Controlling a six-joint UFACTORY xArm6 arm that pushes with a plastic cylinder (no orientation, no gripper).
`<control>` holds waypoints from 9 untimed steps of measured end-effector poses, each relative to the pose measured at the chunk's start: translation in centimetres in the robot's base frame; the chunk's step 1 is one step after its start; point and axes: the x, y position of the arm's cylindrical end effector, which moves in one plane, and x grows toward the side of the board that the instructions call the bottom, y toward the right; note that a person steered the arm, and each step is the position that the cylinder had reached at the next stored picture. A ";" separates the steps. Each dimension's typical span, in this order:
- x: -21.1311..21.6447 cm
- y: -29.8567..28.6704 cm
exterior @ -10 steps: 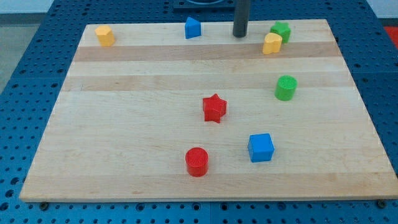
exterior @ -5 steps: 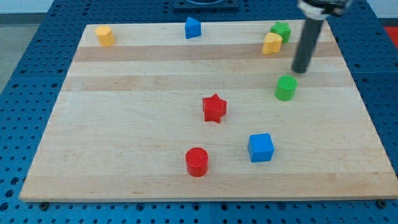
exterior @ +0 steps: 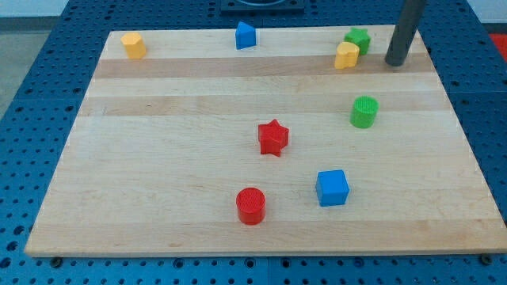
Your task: Place the heart diagonally top left to the red circle
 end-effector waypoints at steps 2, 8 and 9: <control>0.0 -0.8; -1.7 -2.1; -1.7 -2.5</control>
